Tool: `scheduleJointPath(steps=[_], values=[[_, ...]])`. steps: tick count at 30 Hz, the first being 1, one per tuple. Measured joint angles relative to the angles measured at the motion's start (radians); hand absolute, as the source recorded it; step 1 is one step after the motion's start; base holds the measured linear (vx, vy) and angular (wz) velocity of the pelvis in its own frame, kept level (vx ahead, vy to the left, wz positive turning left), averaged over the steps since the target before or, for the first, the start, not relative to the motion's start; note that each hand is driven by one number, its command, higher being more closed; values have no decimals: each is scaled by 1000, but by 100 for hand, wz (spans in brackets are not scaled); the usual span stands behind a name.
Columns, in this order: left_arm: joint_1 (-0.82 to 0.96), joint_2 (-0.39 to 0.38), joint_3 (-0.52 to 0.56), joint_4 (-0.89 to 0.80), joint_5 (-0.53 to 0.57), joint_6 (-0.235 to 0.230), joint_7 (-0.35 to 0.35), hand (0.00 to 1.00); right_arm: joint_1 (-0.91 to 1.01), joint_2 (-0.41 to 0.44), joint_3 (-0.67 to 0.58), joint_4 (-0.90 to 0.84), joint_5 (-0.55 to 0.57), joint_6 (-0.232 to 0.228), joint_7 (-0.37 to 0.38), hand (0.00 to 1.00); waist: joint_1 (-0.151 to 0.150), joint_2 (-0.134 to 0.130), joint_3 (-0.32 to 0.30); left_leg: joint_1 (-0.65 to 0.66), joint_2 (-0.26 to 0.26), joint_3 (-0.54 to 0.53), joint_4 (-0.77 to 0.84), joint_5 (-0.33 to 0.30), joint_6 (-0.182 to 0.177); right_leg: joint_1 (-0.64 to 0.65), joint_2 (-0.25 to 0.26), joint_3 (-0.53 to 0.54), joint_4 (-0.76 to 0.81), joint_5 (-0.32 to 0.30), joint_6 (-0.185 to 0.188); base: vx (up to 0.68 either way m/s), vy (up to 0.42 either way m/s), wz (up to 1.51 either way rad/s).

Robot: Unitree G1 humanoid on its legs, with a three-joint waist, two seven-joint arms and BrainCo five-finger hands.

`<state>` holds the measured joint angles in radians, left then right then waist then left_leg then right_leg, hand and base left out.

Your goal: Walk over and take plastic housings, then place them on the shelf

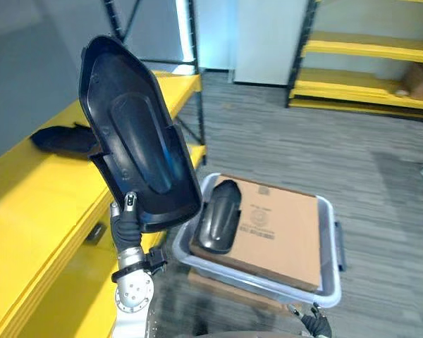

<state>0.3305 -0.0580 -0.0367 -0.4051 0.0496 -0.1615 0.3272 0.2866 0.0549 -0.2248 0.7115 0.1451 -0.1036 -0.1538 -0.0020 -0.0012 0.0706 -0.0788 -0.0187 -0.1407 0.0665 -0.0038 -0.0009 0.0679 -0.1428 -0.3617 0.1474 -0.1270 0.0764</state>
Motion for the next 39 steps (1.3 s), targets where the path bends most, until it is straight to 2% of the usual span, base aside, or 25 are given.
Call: scheduleJointPath(steps=[2,3,5,6,7,8,10,12,13,14,15,16,17,18,19,22,25,26,28,29,30,31,33,35,39], values=[[-1,-1,-17,-15,-1,0,1,100,-21,-5,10,16,1,0,-3,0,6,11,14,-60,4,39,51,-15,21,-2,-24,-92,35,-20,5,-36,40,158],[-4,-6,-37,-20,-3,0,1,100,-24,-5,15,17,1,0,-11,0,14,2,22,-87,22,119,53,-25,37,-1,-42,-156,43,-23,8,18,61,154],[-20,-5,-49,-19,-14,0,1,100,-33,-6,18,22,1,4,-20,0,17,0,26,-122,71,308,96,-47,71,9,-75,-242,47,-28,15,50,89,151],[-39,-6,-62,-18,-18,-1,1,100,-33,-12,16,21,1,5,-20,0,15,14,35,-124,132,479,144,-54,82,30,-92,-293,68,-36,29,70,86,115],[-49,-6,-67,-15,-19,-1,0,100,-32,-16,17,26,0,6,-20,0,13,18,38,-117,152,550,162,-54,82,44,-101,-313,78,-40,35,85,124,122],[-63,-6,-84,-6,-20,-3,0,100,-29,-24,17,44,0,4,-20,0,15,9,36,-112,151,629,157,-63,73,56,-125,-340,95,-43,40,91,167,89],[-99,2,-103,14,-21,-23,-5,100,-47,-27,4,56,1,-1,-28,0,11,1,34,-114,131,693,150,-76,66,65,-152,-373,78,-40,44,122,206,81],[-141,12,-122,73,-22,-34,-19,100,-63,-35,-13,66,0,-3,-47,0,15,-18,34,-126,83,672,136,-80,74,72,-173,-381,36,-18,65,133,210,55],[-155,15,-134,119,-22,-31,-31,100,-63,-46,-14,67,-1,1,-51,0,-1,-20,35,-127,64,648,148,-85,92,91,-183,-396,32,2,60,90,148,43],[-159,15,-141,142,-22,-30,-38,100,-61,-51,-14,71,-2,4,-52,0,-11,-21,35,-125,51,630,153,-88,97,103,-193,-412,44,7,53,142,180,71],[-162,16,-164,166,-30,-18,-48,100,-55,-57,-18,83,-9,12,-61,0,-21,-21,35,-119,31,600,160,-104,109,106,-227,-426,114,10,38,163,186,70],[-162,20,-191,177,-36,-16,-59,100,-46,-57,-31,87,-19,22,-62,0,-25,-21,36,-110,15,576,156,-110,116,87,-257,-400,206,8,-24,164,186,88],[-162,29,-217,186,-38,-13,-64,100,-38,-61,-34,92,-23,32,-57,0,-40,-15,39,-92,5,541,146,-115,116,40,-275,-306,321,0,-102,162,173,104],[-180,47,-241,208,-38,-12,-64,100,-33,-57,-29,97,-28,40,-39,0,-54,-7,43,-72,-2,491,137,-120,109,-16,-219,-94,394,-68,-77,145,122,124],[-203,60,-247,229,-38,-11,-64,100,-37,-60,-22,98,-32,40,-32,0,-54,-7,44,-38,-17,452,110,-115,104,-72,-146,84,429,-131,-55,148,99,108],[-209,62,-249,232,-38,-12,-61,100,-46,-65,2,95,-35,38,-17,0,-56,-6,42,34,-54,363,86,-115,102,-180,-17,305,444,-206,-29,173,19,99],[-212,61,-249,232,-38,-12,-56,100,-31,-65,3,70,-34,40,-18,0,-62,-7,42,49,-70,264,105,-127,86,-285,52,406,416,-201,-15,157,-63,128],[-211,61,-249,232,-37,-12,-55,100,-21,-65,7,58,-34,40,-18,0,-60,-9,41,49,-72,247,118,-139,80,-290,56,420,388,-191,-12,135,-112,111],[-210,60,-248,231,-37,-13,-48,100,1,-60,32,41,-33,36,-18,0,-39,-30,29,50,-74,246,158,-187,63,-285,30,409,300,-135,-1,184,-179,79],[-206,54,-249,231,-37,-14,-41,100,9,-60,41,37,-33,37,-17,0,-37,-39,24,47,-58,250,206,-223,45,-258,17,369,289,-58,-9,258,-262,72],[-188,35,-251,229,-37,-15,-41,100,11,-70,40,25,-33,37,-17,0,-37,-15,12,39,-23,257,236,-241,20,-237,28,331,277,-61,-21,254,-247,64],[-181,28,-252,229,-37,-15,-41,100,11,-75,41,15,-34,37,-17,0,-36,-11,8,36,-10,259,242,-244,17,-232,35,318,266,-60,-25,220,-192,43],[-179,14,-255,229,-37,-16,-44,100,-7,-76,49,-14,-38,34,-16,0,-37,16,-11,26,30,278,240,-231,4,-225,49,274,247,-58,-39,215,-174,31],[-178,12,-262,230,-37,-14,-44,100,-18,-60,72,-32,-44,33,-14,0,-38,20,-14,53,39,283,209,-209,-24,-195,55,252,227,-54,-48,182,-146,24],[-177,9,-270,229,-36,-14,-42,100,-18,-40,84,-30,-78,30,4,0,-33,12,-34,96,43,279,143,-179,-23,-154,67,240,176,-47,-58,101,-74,12]])
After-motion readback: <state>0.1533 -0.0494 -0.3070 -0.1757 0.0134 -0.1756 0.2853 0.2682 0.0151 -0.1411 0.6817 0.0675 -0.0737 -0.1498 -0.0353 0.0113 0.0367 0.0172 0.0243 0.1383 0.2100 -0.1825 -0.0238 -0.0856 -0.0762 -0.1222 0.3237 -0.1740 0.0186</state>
